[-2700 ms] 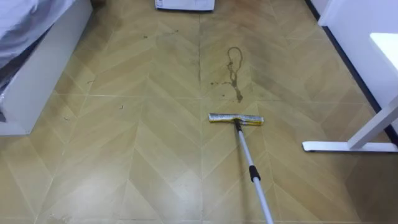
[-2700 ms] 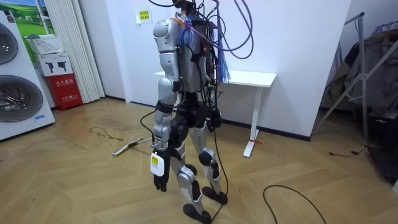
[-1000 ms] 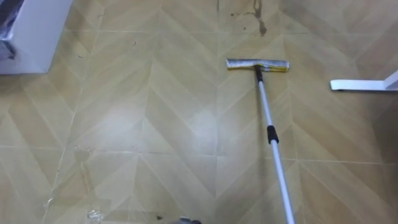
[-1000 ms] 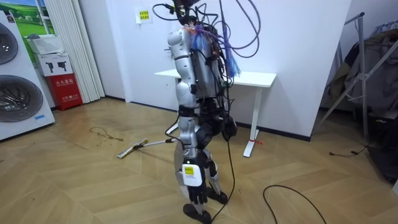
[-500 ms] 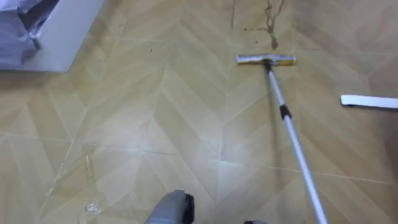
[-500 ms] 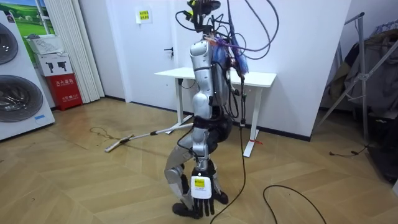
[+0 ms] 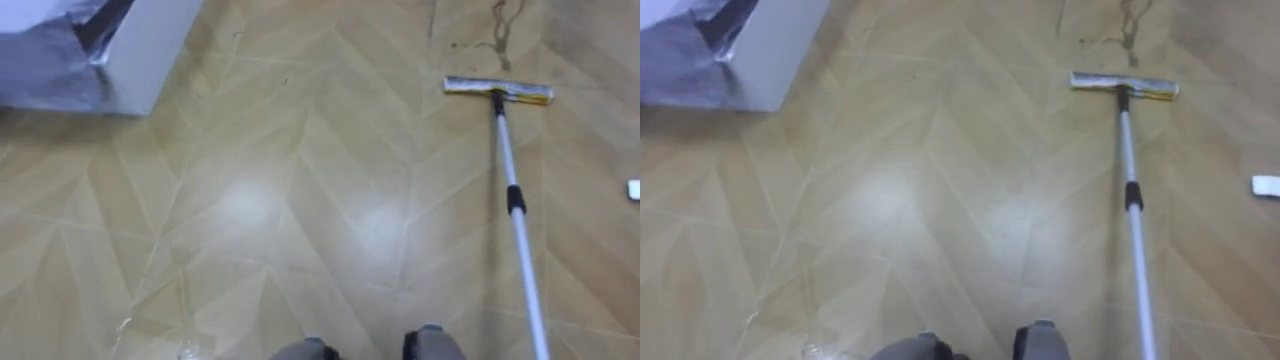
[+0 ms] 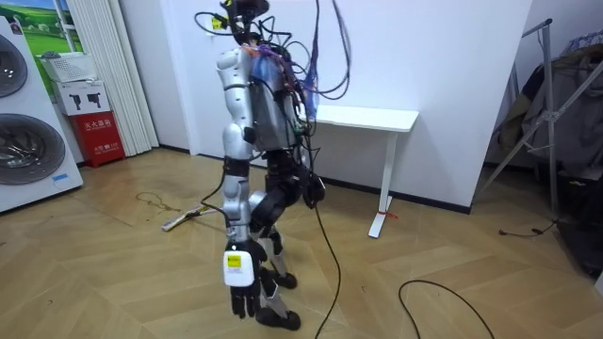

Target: Mop floor

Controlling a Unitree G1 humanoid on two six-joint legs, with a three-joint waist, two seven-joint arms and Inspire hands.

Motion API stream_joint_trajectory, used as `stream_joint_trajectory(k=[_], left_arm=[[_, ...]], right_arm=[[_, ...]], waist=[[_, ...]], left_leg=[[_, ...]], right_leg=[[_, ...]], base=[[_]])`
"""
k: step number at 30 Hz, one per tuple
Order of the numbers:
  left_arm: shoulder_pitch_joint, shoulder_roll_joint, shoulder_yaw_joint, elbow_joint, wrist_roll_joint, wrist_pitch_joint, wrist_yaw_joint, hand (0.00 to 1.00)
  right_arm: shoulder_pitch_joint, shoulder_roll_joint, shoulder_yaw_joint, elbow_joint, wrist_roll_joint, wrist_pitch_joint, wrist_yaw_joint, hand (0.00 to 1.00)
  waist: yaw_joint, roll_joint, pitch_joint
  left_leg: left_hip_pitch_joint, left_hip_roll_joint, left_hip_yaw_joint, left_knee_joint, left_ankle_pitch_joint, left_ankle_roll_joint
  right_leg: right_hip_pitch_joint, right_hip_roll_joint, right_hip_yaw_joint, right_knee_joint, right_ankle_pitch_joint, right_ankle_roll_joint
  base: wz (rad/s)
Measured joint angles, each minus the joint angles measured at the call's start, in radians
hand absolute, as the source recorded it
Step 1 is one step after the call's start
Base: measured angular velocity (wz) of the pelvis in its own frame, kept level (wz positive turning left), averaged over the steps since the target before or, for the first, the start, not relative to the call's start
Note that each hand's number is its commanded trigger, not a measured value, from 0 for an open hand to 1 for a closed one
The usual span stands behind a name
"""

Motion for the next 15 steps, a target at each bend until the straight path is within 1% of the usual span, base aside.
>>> stream_joint_trajectory(k=[1, 2, 3, 4, 5, 6, 7, 8, 9, 10, 11, 12, 13, 14, 15], left_arm=[[0.003, -0.006, 0.0, 0.0, -0.001, 0.004, -0.003, 0.0], [0.006, -0.016, 0.0, 0.004, -0.004, 0.011, -0.003, 0.0], [0.006, -0.02, 0.0, 0.007, -0.006, 0.017, -0.003, 0.0], [0.006, -0.021, -0.001, 0.006, -0.008, 0.017, -0.003, 0.0], [0.005, -0.021, -0.001, 0.006, -0.02, 0.017, -0.003, 0.0], [0.01, -0.021, -0.004, 0.007, -0.036, 0.017, -0.002, 0.0], [0.014, -0.021, -0.005, 0.007, -0.04, 0.017, -0.002, 0.0], [0.023, -0.021, -0.005, 0.007, -0.041, 0.018, -0.002, 0.0], [0.029, -0.019, -0.004, 0.003, -0.041, 0.018, -0.003, 0.0], [0.029, -0.017, -0.003, 0.002, -0.043, 0.019, -0.003, 0.0], [0.034, -0.01, -0.003, -0.008, -0.042, 0.019, -0.003, 0.0], [0.043, -0.004, -0.002, -0.016, -0.041, 0.017, -0.005, 0.0], [0.042, 0.001, -0.002, -0.016, -0.041, 0.017, -0.009, 0.0], [0.042, 0.01, -0.001, -0.016, -0.041, 0.016, -0.017, 0.0], [0.042, 0.018, 0.0, -0.016, -0.042, 0.015, -0.032, 0.0]], right_arm=[[0.002, 0.005, -0.003, 0.0, 0.001, 0.004, 0.0, 1.0], [0.001, 0.013, -0.003, 0.0, 0.002, 0.008, 0.001, 1.0], [-0.01, 0.017, -0.002, 0.0, 0.001, 0.017, 0.002, 1.0], [-0.014, 0.017, -0.002, 0.002, 0.001, 0.019, 0.002, 1.0], [-0.027, 0.014, -0.003, 0.013, 0.001, 0.019, 0.0, 1.0], [-0.057, 0.005, -0.002, 0.034, 0.0, 0.02, 0.001, 1.0], [-0.075, -0.002, -0.002, 0.042, -0.001, 0.02, 0.0, 1.0], [-0.112, -0.022, -0.001, 0.05, -0.001, 0.023, 0.002, 1.0], [-0.156, -0.042, -0.001, 0.046, -0.004, 0.031, 0.004, 1.0], [-0.179, -0.053, -0.001, 0.045, -0.002, 0.036, 0.005, 1.0], [-0.225, -0.069, -0.001, 0.04, -0.001, 0.04, 0.004, 1.0], [-0.272, -0.079, 0.0, 0.029, 0.002, 0.041, 0.003, 1.0], [-0.29, -0.081, 0.004, 0.025, 0.009, 0.04, 0.003, 1.0], [-0.312, -0.08, 0.012, 0.016, 0.03, 0.037, 0.003, 1.0], [-0.329, -0.075, 0.018, 0.007, 0.049, 0.03, 0.008, 1.0]], waist=[[0.001, 0.003, -0.0008], [-0.002, 0.001, 0.0019], [-0.003, -0.006, 0.007], [-0.004, -0.006, 0.006], [-0.005, -0.012, 0.0092], [-0.001, -0.018, 0.0115], [0.001, -0.021, 0.0134], [0.008, -0.027, 0.0152], [0.016, -0.033, 0.0168], [0.02, -0.037, 0.0193], [0.03, -0.05, 0.0265], [0.049, -0.062, 0.0312], [0.054, -0.07, 0.0312], [0.07, -0.079, 0.0311], [0.08, -0.086, 0.0301]], left_leg=[[0.007, 0.0, -0.007, 0.0, -0.004, -0.007], [0.017, 0.001, -0.019, 0.011, -0.007, -0.015], [0.014, 0.008, -0.018, 0.045, -0.008, -0.021], [0.005, 0.014, -0.016, 0.077, -0.004, -0.028], [-0.024, 0.022, -0.013, 0.16, 0.017, -0.064], [-0.061, 0.031, -0.011, 0.263, 0.057, -0.091], [-0.082, 0.032, -0.012, 0.316, 0.086, -0.096], [-0.128, 0.034, -0.012, 0.407, 0.151, -0.105], [-0.174, 0.035, -0.007, 0.449, 0.171, -0.106], [-0.2, 0.038, -0.006, 0.45, 0.167, -0.103], [-0.252, 0.046, 0.006, 0.417, 0.155, -0.087], [-0.292, 0.047, 0.007, 0.334, 0.154, -0.086], [-0.31, 0.046, 0.007, 0.276, 0.155, -0.087], [-0.327, 0.046, -0.002, 0.137, 0.163, -0.089], [-0.327, 0.044, -0.012, 0.037, 0.224, -0.074]], right_leg=[[0.005, 0.0, -0.007, 0.004, -0.009, -0.008], [0.017, -0.005, -0.021, 0.012, -0.028, -0.022], [0.028, -0.01, -0.034, 0.029, -0.059, -0.032], [0.031, -0.009, -0.039, 0.041, -0.08, -0.04], [0.037, -0.01, -0.044, 0.072, -0.118, -0.048], [0.041, -0.009, -0.044, 0.111, -0.154, -0.053], [0.044, -0.01, -0.042, 0.131, -0.173, -0.056], [0.045, -0.011, -0.037, 0.164, -0.204, -0.064], [0.044, -0.009, -0.032, 0.189, -0.23, -0.064], [0.044, -0.007, -0.03, 0.199, -0.24, -0.063], [0.047, -0.008, -0.029, 0.215, -0.252, -0.066], [0.056, -0.005, -0.027, 0.216, -0.267, -0.067], [0.062, -0.001, -0.021, 0.213, -0.272, -0.065], [0.082, 0.008, -0.016, 0.197, -0.282, -0.056], [0.117, 0.013, -0.013, 0.177, -0.295, -0.046]], base=[[-0.23], [-0.17], [-0.06], [0.12], [0.17], [0.14], [0.03], [0.0], [0.0], [-0.05], [-0.16], [-0.21], [-0.22], [-0.2], [-0.19]])
